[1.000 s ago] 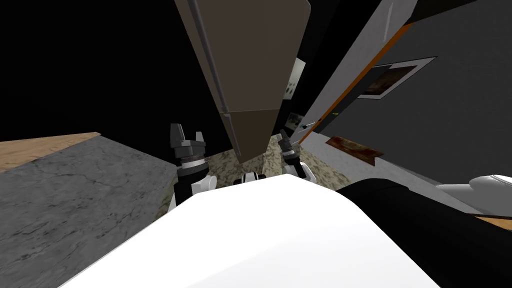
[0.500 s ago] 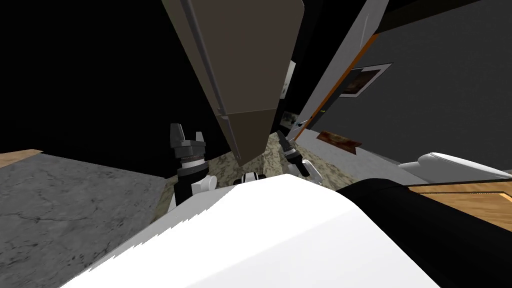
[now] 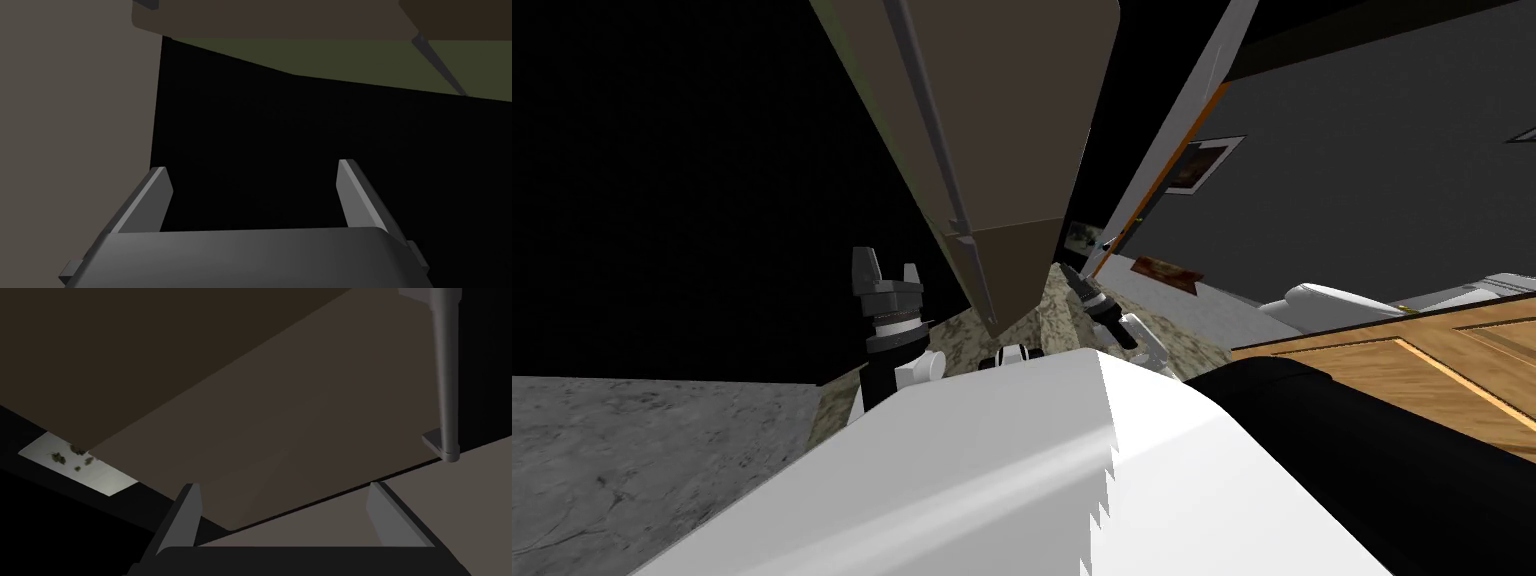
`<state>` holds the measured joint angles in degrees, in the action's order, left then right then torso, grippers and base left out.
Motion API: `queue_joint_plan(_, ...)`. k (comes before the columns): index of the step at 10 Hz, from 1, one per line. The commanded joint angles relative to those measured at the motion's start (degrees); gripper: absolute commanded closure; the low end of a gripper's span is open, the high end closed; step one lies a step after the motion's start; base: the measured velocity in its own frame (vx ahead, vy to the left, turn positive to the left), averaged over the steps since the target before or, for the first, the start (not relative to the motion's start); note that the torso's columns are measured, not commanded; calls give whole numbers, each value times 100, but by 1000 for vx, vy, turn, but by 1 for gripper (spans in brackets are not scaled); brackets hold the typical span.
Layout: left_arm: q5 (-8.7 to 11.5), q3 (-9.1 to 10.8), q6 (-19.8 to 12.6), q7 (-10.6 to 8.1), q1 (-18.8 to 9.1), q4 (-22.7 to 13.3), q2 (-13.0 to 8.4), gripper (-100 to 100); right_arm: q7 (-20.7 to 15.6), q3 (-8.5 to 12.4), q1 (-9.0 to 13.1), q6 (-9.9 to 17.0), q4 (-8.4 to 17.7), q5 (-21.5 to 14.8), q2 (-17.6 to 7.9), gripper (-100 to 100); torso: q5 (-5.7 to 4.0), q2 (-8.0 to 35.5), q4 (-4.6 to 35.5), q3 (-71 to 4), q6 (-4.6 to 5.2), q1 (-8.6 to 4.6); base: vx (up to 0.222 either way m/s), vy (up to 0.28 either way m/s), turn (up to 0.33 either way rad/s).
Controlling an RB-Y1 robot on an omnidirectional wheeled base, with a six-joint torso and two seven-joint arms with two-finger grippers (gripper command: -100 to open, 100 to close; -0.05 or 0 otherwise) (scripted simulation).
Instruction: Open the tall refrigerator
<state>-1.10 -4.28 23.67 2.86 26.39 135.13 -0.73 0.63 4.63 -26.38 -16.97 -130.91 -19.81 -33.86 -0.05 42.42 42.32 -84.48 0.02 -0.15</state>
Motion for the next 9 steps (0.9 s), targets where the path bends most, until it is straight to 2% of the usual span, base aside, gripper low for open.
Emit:
queue_joint_plan(1,0,0,0,0,-1,0,0,0,-110,67,35,105,-33,-266,-397,-100,0,3,1,2,-3,0,53,134,-248)
queue_joint_plan(2,0,0,0,0,0,0,0,0,-178,106,65,171,-46,-435,-561,-100,4,-11,-2,-6,1,15,76,256,-379)
queue_joint_plan(3,0,-1,0,0,0,0,1,0,-178,106,65,171,-46,-435,-684,-100,15,-22,-6,-13,-1,55,58,217,-125)
queue_joint_plan(4,0,-1,0,0,-1,0,1,0,-246,141,99,237,-53,-596,-886,-100,13,-21,-7,-14,-8,32,46,182,-186)
queue_joint_plan(5,0,-1,0,0,0,0,0,0,-246,141,99,237,-53,-596,-941,-100,3,-16,-5,-10,-1,8,44,135,-124)
queue_joint_plan(6,0,0,0,0,-1,0,0,0,-311,172,136,304,-55,-750,-1162,-100,-3,-13,-4,-8,-3,-12,69,148,-191)
queue_joint_plan(7,0,0,0,0,0,0,0,0,-374,199,177,370,-50,-895,-1329,-100,-1,-19,-5,-11,0,2,69,253,-418)
queue_joint_plan(8,0,0,0,0,1,0,1,0,-374,199,177,370,-50,-895,-1450,-100,11,-16,-5,-10,2,41,32,201,-117)
queue_joint_plan(9,0,-1,0,0,-1,0,0,0,-435,221,220,436,-39,-1031,-1649,-100,10,-9,-3,-6,-9,22,48,185,-134)
